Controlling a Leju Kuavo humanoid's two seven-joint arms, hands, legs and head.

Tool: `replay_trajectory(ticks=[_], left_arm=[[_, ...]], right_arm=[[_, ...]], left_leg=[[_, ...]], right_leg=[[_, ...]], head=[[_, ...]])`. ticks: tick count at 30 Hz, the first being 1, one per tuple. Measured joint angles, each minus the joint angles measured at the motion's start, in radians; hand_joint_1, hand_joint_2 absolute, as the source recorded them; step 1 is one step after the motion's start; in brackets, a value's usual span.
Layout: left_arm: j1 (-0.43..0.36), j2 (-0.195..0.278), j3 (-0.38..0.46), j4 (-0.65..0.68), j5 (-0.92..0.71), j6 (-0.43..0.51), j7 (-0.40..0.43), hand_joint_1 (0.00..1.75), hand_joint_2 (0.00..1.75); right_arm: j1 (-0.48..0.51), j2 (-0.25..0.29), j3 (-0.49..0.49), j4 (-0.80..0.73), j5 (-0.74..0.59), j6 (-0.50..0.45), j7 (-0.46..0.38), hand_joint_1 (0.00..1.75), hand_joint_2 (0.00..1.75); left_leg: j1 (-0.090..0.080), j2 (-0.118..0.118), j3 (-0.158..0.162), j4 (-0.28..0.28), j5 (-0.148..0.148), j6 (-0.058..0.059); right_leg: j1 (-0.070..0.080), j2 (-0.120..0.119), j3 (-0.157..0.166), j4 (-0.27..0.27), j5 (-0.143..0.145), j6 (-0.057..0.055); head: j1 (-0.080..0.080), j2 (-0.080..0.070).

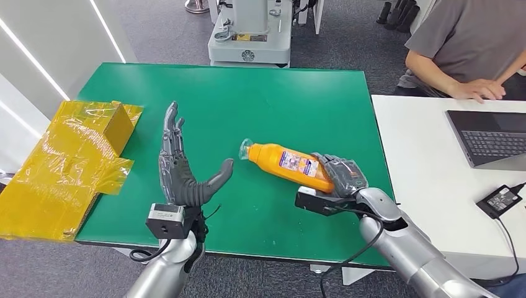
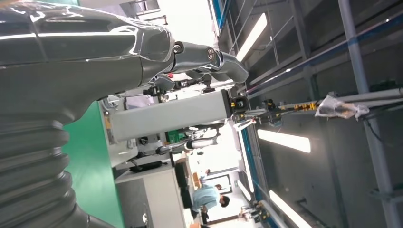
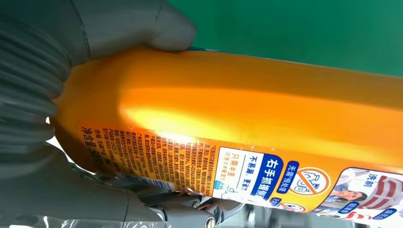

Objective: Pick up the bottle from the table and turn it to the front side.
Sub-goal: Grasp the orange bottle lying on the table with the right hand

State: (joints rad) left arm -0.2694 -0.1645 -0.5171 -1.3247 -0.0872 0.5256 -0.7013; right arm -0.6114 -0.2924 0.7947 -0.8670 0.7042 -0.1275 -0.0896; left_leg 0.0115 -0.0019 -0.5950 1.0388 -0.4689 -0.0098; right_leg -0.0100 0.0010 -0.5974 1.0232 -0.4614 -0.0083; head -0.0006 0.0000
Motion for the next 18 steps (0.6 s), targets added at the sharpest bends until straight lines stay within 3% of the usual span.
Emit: replay_trajectory(ticks=[6, 18], left_arm=[[0.024, -0.009, 0.0, 0.0, -0.028, 0.005, -0.002, 0.0, 1.75], [0.025, -0.028, 0.0, 0.007, -0.03, 0.067, -0.002, 0.0, 1.75]], right_arm=[[0.038, 0.101, -0.118, -0.043, -0.002, -0.155, 0.043, 1.75, 1.75], [0.086, 0.278, -0.21, -0.146, -0.029, -0.469, -0.098, 1.75, 1.75]], left_leg=[[0.0, -0.001, 0.0, 0.0, 0.0, 0.0], [0.0, 0.0, 0.0, -0.001, 0.0, 0.0]], right_leg=[[0.001, -0.001, 0.0, 0.0, 0.0, 0.0], [0.001, 0.0, -0.001, 0.0, 0.0, 0.0]], head=[[0.0, 0.0], [0.0, 0.0]])
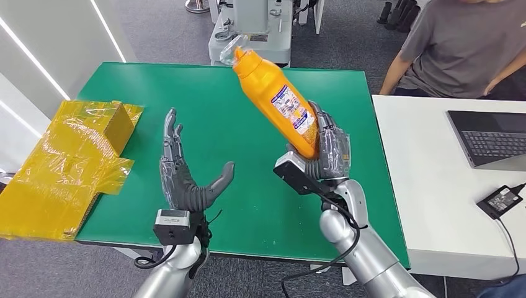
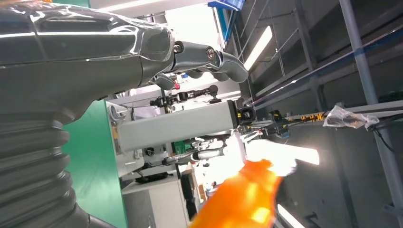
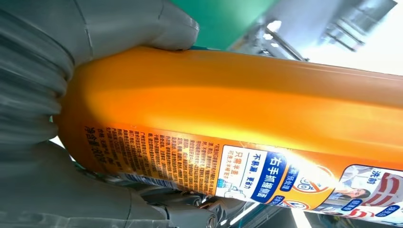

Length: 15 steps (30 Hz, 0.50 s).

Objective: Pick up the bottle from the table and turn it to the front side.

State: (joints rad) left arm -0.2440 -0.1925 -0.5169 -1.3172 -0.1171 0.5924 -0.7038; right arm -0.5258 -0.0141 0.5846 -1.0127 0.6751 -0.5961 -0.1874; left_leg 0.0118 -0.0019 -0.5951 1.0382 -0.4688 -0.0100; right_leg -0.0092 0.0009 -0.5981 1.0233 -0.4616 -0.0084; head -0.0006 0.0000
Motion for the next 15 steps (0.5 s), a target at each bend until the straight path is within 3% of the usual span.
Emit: replay_trajectory(ticks=[4, 15], left_arm=[[0.0, -0.002, 0.0, 0.002, -0.003, 0.011, 0.0, 0.0, 1.75], [0.001, -0.002, 0.0, 0.002, -0.005, 0.015, 0.0, 0.0, 1.75]], right_arm=[[0.053, 0.035, -0.015, -0.06, -0.043, -0.041, -0.054, 1.75, 1.75], [0.086, 0.058, -0.026, -0.112, -0.046, -0.045, -0.062, 1.75, 1.75]], left_leg=[[0.0, 0.0, 0.0, 0.0, 0.0, 0.0], [0.0, 0.0, 0.0, 0.0, 0.0, 0.0]], right_leg=[[0.0, 0.0, 0.0, 0.0, 0.0, 0.0], [0.0, 0.0, 0.0, 0.0, 0.0, 0.0]], head=[[0.0, 0.0], [0.0, 0.0]])
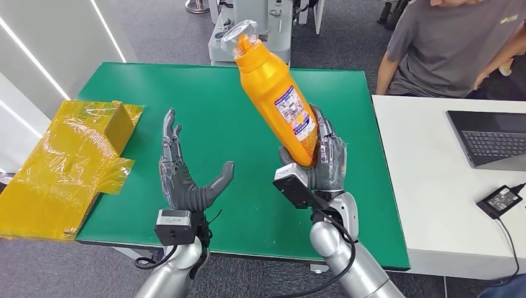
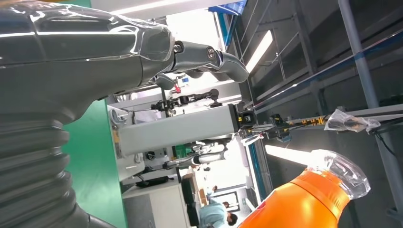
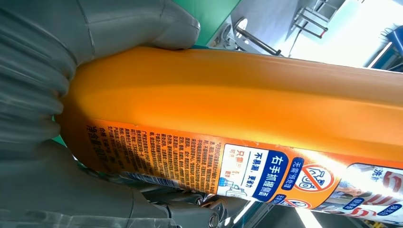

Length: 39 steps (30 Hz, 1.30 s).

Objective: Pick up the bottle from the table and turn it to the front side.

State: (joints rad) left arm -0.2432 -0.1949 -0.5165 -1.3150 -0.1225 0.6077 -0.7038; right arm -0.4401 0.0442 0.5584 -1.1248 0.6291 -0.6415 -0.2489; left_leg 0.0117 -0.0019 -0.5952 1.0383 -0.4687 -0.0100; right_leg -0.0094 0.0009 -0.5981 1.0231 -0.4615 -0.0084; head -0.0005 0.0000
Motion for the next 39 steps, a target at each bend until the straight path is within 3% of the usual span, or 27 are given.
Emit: replay_trajectory(ticks=[4, 9, 15, 21, 24, 39], left_arm=[[0.0, 0.0, 0.0, 0.0, 0.004, 0.002, 0.0, 0.0, 1.75], [0.001, 0.001, 0.008, 0.0, 0.049, -0.01, 0.0, 0.0, 1.75], [0.004, 0.001, 0.032, -0.018, 0.191, -0.179, 0.039, 0.0, 1.75], [0.01, 0.006, 0.067, -0.043, 0.394, -0.458, 0.137, 0.0, 1.75], [0.007, 0.014, 0.07, -0.043, 0.43, -0.536, 0.167, 0.0, 1.75], [-0.038, 0.027, 0.069, -0.015, 0.451, -0.624, 0.197, 0.0, 1.75]], right_arm=[[0.003, 0.003, -0.006, -0.003, -0.006, -0.003, -0.018, 1.75, 1.75], [0.017, 0.014, -0.007, -0.027, -0.016, -0.03, -0.106, 1.75, 1.75], [0.041, 0.034, -0.014, -0.047, -0.017, -0.035, -0.24, 1.75, 1.75], [0.076, 0.014, 0.005, -0.031, 0.035, -0.025, -0.219, 1.75, 1.75], [0.097, -0.013, 0.028, -0.022, 0.03, -0.012, -0.226, 1.75, 1.75], [0.131, -0.066, 0.066, -0.003, 0.018, 0.034, -0.218, 1.75, 1.75]], left_leg=[[0.0, 0.0, 0.0, 0.0, 0.0, 0.0], [0.0, 0.0, 0.0, 0.0, 0.0, 0.0], [0.0, 0.0, 0.0, 0.0, 0.0, 0.0], [0.0, 0.0, 0.0, 0.0, 0.0, 0.0], [0.0, 0.0, 0.0, 0.0, 0.0, 0.0], [0.0, 0.0, 0.0, 0.0, 0.0, 0.0]], right_leg=[[0.0, 0.0, 0.0, 0.0, 0.0, 0.0], [0.0, 0.0, 0.0, 0.0, 0.0, 0.0], [0.0, 0.0, 0.0, 0.0, 0.0, 0.0], [0.0, -0.001, 0.0, 0.0, 0.0, 0.0], [0.0, 0.0, 0.0, 0.0, 0.0, 0.0], [0.0, 0.0, 0.0, 0.0, 0.0, 0.0]], head=[[0.0, 0.0], [0.0, 0.0], [0.0, 0.0], [0.0, 0.0], [0.0, 0.0], [0.0, 0.0]])
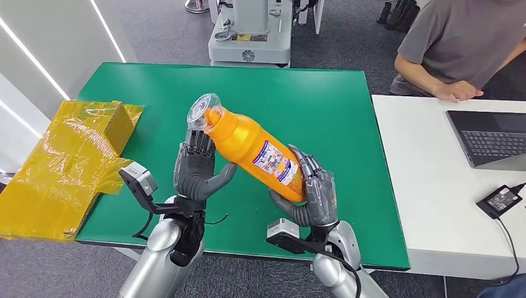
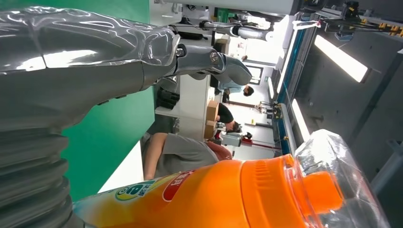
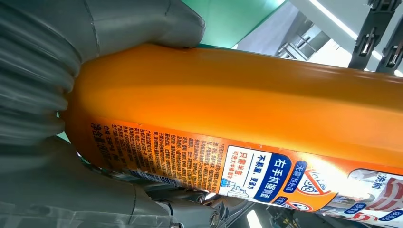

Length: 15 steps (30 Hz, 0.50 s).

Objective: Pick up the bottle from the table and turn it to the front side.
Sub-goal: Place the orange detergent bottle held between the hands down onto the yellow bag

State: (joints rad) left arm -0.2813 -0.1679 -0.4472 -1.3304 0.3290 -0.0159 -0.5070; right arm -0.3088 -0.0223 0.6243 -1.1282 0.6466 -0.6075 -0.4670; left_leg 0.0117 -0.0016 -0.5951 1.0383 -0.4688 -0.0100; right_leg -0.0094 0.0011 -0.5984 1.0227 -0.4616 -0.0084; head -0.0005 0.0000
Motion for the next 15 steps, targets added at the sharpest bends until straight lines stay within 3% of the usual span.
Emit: replay_trajectory(ticks=[6, 15], left_arm=[[-0.001, 0.005, -0.001, 0.0, -0.018, 0.007, 0.006, 0.0, 1.75], [-0.001, 0.007, -0.007, 0.006, -0.127, 0.128, -0.007, 0.0, 1.75]], right_arm=[[0.003, -0.008, 0.0, 0.0, -0.004, 0.043, 0.003, 1.75, 1.75], [0.008, -0.011, -0.002, 0.005, -0.025, 0.163, 0.035, 1.75, 1.75]], left_leg=[[0.0, 0.0, 0.0, 0.0, 0.0, 0.0], [0.0, 0.0, 0.0, 0.0, 0.0, 0.0]], right_leg=[[0.0, 0.0, 0.0, 0.0, 0.0, 0.0], [0.0, 0.0, 0.0, 0.0, 0.0, 0.0]], head=[[0.0, 0.0], [0.0, 0.0]])
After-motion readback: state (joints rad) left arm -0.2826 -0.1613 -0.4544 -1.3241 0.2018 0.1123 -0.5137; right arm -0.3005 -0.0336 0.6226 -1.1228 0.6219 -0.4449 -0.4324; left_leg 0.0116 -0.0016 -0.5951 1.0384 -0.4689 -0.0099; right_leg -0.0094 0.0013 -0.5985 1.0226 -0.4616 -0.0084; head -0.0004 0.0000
